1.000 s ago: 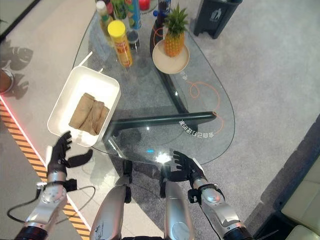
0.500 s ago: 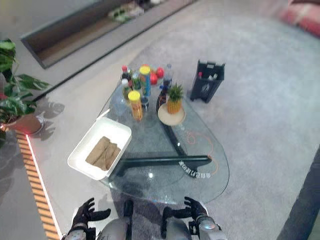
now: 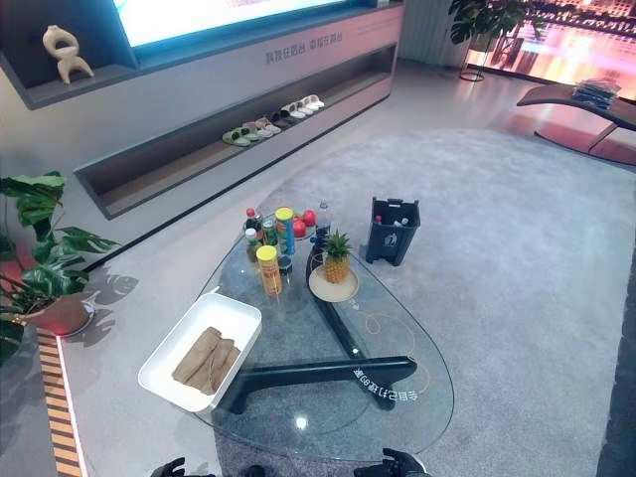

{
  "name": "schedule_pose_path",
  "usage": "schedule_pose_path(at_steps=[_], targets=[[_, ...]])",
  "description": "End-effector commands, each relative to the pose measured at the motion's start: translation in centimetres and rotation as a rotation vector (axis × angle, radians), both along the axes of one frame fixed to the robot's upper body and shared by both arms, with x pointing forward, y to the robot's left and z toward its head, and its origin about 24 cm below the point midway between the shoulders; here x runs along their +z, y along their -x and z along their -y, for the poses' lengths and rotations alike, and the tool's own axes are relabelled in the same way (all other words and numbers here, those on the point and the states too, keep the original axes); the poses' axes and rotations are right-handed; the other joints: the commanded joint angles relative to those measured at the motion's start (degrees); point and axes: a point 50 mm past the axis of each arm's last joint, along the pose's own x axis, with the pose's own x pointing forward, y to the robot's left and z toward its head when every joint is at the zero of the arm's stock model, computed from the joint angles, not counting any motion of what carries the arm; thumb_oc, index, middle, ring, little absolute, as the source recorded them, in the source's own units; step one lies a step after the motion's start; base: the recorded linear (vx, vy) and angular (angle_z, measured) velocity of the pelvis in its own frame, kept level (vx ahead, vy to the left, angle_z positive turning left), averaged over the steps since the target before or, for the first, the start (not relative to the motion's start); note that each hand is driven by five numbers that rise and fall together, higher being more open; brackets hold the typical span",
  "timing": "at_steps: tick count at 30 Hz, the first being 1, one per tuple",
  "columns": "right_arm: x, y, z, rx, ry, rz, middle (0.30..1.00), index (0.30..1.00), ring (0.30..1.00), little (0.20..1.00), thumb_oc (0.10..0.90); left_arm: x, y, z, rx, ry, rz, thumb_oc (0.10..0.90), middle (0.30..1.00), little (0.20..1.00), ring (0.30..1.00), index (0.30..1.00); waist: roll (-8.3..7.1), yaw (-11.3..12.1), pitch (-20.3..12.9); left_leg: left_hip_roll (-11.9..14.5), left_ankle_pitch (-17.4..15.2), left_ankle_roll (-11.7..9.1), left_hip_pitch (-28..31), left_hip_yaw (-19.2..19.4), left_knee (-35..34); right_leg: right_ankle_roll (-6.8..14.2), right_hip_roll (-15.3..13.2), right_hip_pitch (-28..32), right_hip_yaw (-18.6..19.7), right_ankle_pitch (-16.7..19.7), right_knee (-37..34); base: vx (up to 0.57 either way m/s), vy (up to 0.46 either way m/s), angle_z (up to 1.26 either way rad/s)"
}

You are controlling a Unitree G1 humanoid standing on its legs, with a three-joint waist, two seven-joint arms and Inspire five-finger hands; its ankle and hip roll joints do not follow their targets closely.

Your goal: Wipe the table with a cloth and put it in the basket.

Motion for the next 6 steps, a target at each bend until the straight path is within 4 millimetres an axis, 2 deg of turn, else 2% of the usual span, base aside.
schedule_pose_path(at_steps=[1, 6], targets=[[-0.5, 1.3, -0.2, 0.038, 0.014, -0.124, 0.900, 0.900, 0.900, 0.900, 0.800, 0.1, -1.2, 0.0, -0.032, 0.022, 0.009, 0.800, 0.900, 0.900, 0.900, 0.900, -2.96, 0.0, 2.2, -4.1, -4.6, 1.2, 2.1, 0.0, 1.1, 1.7, -0.3, 3.8, -2.8, 4.7, -7.1, 0.05, 0.001, -0.10], [-0.8, 2.7, -0.2, -0.004, -0.025, -0.197, 0.900, 0.900, 0.900, 0.900, 0.800, 0.0, -0.8, 0.0, -0.022, 0.038, -0.003, 0.800, 0.900, 0.900, 0.900, 0.900, -2.78, -0.2, 1.6, -3.9, -4.6, 1.4, 3.0, 0.1, 0.2, 1.7, -0.2, 4.4, -2.7, 4.7, -7.4, 0.05, 0.004, -0.03]])
